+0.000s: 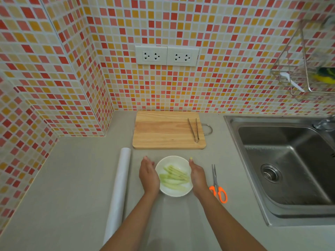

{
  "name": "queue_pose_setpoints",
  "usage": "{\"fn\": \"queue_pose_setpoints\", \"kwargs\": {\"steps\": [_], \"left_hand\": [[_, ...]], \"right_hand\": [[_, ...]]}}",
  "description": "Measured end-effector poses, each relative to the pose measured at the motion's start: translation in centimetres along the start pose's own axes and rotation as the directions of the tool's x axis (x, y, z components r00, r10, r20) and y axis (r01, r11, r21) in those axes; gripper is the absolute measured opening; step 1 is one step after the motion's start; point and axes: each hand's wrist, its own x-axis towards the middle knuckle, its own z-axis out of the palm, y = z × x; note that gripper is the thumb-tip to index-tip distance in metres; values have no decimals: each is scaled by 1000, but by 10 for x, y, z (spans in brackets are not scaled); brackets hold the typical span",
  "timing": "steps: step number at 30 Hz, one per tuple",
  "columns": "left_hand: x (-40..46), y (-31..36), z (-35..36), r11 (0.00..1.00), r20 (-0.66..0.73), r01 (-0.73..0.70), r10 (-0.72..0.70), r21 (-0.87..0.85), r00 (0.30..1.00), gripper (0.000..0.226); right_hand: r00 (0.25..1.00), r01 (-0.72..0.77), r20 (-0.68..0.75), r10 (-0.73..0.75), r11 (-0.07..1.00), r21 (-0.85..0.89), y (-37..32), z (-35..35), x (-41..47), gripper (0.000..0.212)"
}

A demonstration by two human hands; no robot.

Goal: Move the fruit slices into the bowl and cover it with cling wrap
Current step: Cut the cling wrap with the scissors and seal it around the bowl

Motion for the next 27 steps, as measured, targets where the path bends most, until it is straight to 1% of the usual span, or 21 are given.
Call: {"fn": "queue_pose_setpoints", "kwargs": {"steps": [2,3,4,5,7,9,11,13,15,17,20,23,27], "left_hand": [[2,-2,-4,1000,-44,-8,7,-28,999,56],[1,-3,-7,998,-50,-8,5,-64,999,58],[0,-7,-10,995,-40,-6,3,-98,999,60],[-2,-11,-12,991,-12,5,-6,-132,1000,61],[-8,-21,-14,979,70,48,-35,-200,997,62],[-16,-29,-12,953,120,129,-99,-274,988,60],[-26,-31,-6,903,147,232,-190,-363,971,62],[-33,-27,0,860,154,293,-250,-419,956,63],[-34,-26,4,845,139,317,-285,-430,948,62],[-29,-28,5,866,109,315,-296,-389,949,63],[-22,-26,7,898,83,298,-287,-322,954,68],[-19,-18,7,908,67,305,-298,-286,952,71],[-14,-14,5,875,111,326,-306,-357,945,79]], "right_hand": [[999,28,-15,-28,1000,-4,0,-1,0,40],[999,52,-16,-52,999,4,-3,-2,0,33],[996,86,-14,-86,996,19,-9,-3,-1,29],[993,120,-7,-120,992,38,-15,-4,-1,28],[986,150,70,-155,986,68,-25,-7,1,31],[973,97,202,-112,992,83,-27,-6,2,35],[967,9,255,-28,997,74,-20,-4,1,38],[976,-41,217,34,999,28,-13,-1,-1,38],[986,-79,150,78,997,1,-10,0,-1,43],[985,-114,129,114,993,-4,-14,1,-3,47],[988,-121,97,124,992,-36,-17,5,-8,47],[991,-125,48,125,992,4,-16,7,-15,45],[994,-108,0,109,991,80,-9,8,-20,42]]}}
